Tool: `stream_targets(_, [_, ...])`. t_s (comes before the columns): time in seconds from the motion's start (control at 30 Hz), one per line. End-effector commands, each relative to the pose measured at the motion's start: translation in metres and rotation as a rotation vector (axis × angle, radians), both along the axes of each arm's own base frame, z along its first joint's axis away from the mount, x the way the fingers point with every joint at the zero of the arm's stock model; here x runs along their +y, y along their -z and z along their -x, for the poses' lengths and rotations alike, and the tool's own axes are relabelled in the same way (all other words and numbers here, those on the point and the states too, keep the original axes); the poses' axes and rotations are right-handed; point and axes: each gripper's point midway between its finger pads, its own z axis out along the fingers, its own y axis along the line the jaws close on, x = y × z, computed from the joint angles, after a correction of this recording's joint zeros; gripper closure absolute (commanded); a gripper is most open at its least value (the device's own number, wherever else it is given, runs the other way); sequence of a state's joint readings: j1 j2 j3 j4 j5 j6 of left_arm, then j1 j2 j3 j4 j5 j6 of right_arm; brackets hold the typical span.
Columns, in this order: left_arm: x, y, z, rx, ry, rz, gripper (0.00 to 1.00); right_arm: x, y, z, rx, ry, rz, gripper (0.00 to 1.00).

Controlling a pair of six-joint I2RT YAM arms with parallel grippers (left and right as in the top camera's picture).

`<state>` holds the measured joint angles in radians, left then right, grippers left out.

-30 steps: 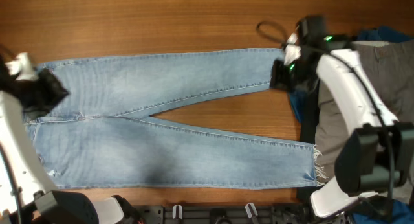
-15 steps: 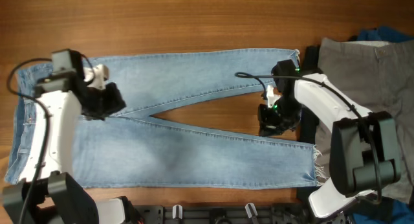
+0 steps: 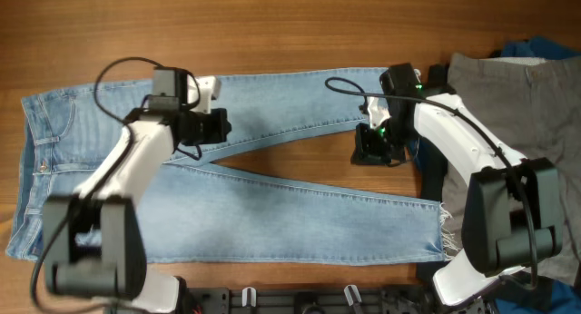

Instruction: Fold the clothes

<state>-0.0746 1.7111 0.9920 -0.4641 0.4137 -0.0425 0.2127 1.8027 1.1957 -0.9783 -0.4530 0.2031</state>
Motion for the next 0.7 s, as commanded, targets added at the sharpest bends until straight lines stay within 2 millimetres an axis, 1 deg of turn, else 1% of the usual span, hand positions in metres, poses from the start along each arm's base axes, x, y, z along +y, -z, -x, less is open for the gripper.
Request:
stream_targets(0.0, [-0.006,0.048,0.005,0.094,0.016,0.004,0.96,0.01,-0.022,-0.021,-0.09,0.003,-0.048,0.87])
stream_targets(0.1, [-0.003,0.079,0.003,0.143,-0.02,-0.005,0.96,0.014,-0.027,-0.029,-0.117,0.004,-0.073,0.87])
stream_targets(0.2, [0.013,0.112,-0.003,0.19,-0.161,-0.067,0.96,0.016,-0.028,-0.03,-0.115,0.02,-0.081,0.87])
stream_targets(0.27, [0.025,0.126,-0.009,0.189,-0.219,-0.102,0.96,0.016,-0.028,-0.032,-0.12,0.024,-0.083,0.87])
stream_targets(0.3, [0.033,0.133,-0.015,0.182,-0.259,-0.104,0.96,0.016,-0.029,-0.033,-0.126,0.026,-0.084,0.87])
stream_targets(0.37, [0.046,0.141,-0.03,0.168,-0.316,-0.089,0.96,0.017,-0.029,-0.036,-0.137,0.026,-0.087,0.87])
stream_targets(0.4, [0.055,0.143,-0.044,0.157,-0.358,-0.069,0.96,0.017,-0.029,-0.037,-0.139,0.03,-0.088,0.87])
stream_targets(0.47, [0.066,0.139,-0.065,0.132,-0.389,-0.024,0.96,0.018,-0.03,-0.039,-0.14,0.045,-0.089,0.87])
stream_targets(0.53, [0.081,0.127,-0.095,0.078,-0.417,0.018,0.96,0.018,-0.03,-0.042,-0.152,0.049,-0.093,0.87])
stream_targets(0.57, [0.093,0.116,-0.115,0.042,-0.437,0.027,0.96,0.019,-0.031,-0.045,-0.163,0.055,-0.096,0.87])
stream_targets(0.6, [0.101,0.106,-0.128,0.015,-0.449,0.029,0.96,0.019,-0.031,-0.047,-0.174,0.054,-0.098,0.86])
stream_targets(0.63, [0.112,0.087,-0.148,-0.03,-0.463,0.032,0.96,0.02,-0.032,-0.052,-0.194,0.054,-0.103,0.87])
stream_targets(0.67, [0.118,0.075,-0.158,-0.049,-0.467,0.033,0.96,0.021,-0.033,-0.054,-0.202,0.053,-0.105,0.87])
